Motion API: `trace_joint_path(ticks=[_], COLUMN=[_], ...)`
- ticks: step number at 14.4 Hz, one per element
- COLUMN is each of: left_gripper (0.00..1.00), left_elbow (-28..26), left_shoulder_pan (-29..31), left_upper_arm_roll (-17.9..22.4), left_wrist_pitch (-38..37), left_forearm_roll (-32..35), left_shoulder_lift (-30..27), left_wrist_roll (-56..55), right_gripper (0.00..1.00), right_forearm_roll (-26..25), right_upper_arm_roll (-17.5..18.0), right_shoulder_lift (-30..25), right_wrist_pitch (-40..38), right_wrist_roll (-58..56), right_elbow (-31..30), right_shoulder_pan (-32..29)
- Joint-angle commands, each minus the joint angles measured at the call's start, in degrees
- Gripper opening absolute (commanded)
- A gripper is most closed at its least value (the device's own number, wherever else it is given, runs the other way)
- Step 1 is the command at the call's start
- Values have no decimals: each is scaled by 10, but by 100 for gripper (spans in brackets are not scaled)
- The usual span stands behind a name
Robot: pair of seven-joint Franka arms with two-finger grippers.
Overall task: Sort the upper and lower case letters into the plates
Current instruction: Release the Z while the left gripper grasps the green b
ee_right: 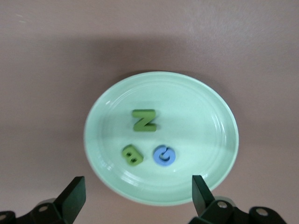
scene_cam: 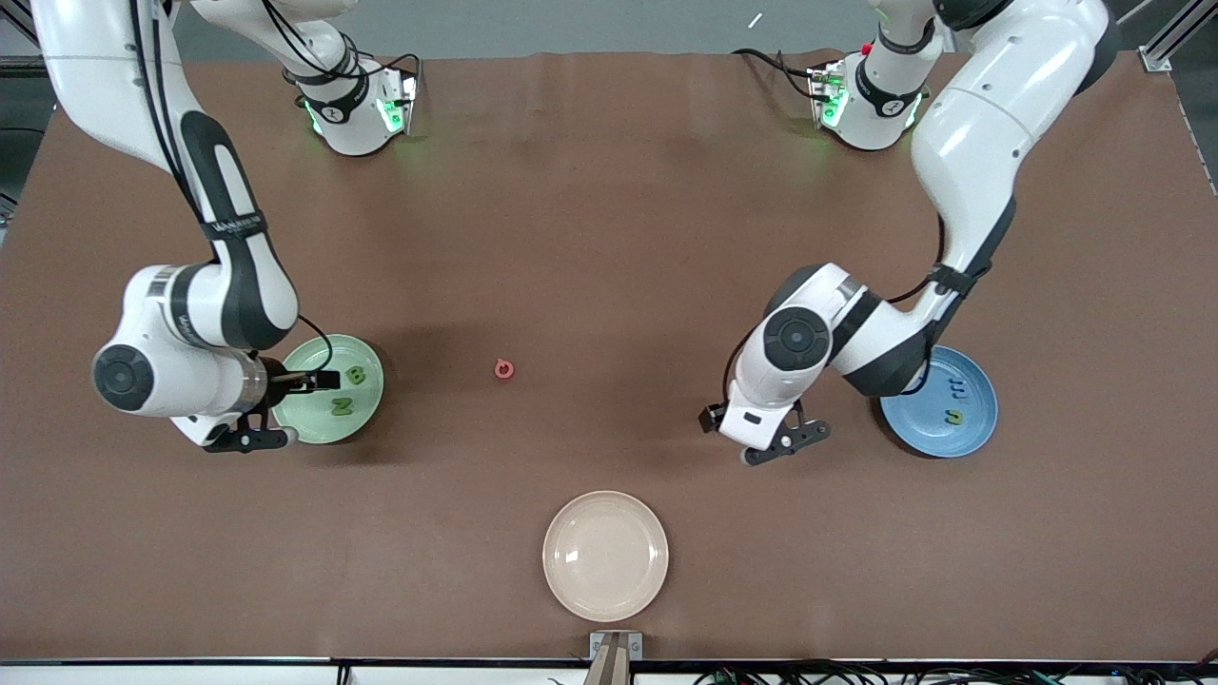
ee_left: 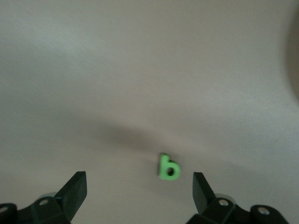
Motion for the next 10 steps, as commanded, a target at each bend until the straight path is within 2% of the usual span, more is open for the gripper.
trace_joint_path(ticks=[1,5,10], left_gripper=[100,100,100], left_elbow=[48,49,49], left_shoulder_pan=[-27,-38,-56], left_upper_arm_roll=[15,23,40], left_wrist_pitch=[-7,44,68], left_forearm_roll=[-9,-9,-9], left_shoulder_lift=[38,65,79], left_wrist_roll=[-20,-56,-58], right_gripper=[100,100,100], right_forearm_roll=[9,15,18], right_upper_arm_roll=[11,11,11], right_shoulder_lift=[-14,-19,-16], right_wrist_pitch=[-12,4,152], right_wrist_roll=[52,204,388], right_elbow=[-1,-16,-90], right_shoulder_pan=[4,74,180])
